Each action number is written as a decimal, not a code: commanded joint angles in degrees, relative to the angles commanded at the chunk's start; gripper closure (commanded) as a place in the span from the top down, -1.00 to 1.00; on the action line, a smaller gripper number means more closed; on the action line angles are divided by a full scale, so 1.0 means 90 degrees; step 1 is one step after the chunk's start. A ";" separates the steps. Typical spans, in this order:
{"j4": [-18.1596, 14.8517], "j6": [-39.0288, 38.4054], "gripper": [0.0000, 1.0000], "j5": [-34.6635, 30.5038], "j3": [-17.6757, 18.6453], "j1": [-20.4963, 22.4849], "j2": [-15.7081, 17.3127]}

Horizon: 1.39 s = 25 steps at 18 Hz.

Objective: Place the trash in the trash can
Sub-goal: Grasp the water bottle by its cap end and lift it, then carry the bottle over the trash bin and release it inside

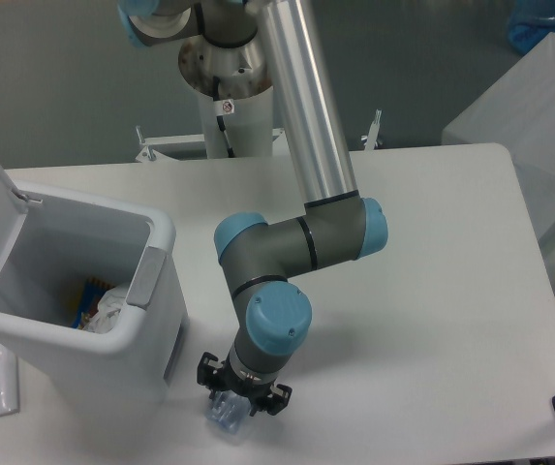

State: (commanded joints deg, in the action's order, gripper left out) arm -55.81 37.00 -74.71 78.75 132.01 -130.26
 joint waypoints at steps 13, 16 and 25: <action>0.0058 0.0029 -0.59 0.1853 -0.0702 0.0829 0.1153; 0.0351 -0.0281 -0.59 0.2527 -0.1151 0.0927 0.1163; 0.0771 -0.0615 -0.57 0.4635 -0.1397 0.0938 0.1641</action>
State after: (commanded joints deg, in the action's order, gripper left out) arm -48.87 31.46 -32.99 66.18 140.45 -115.49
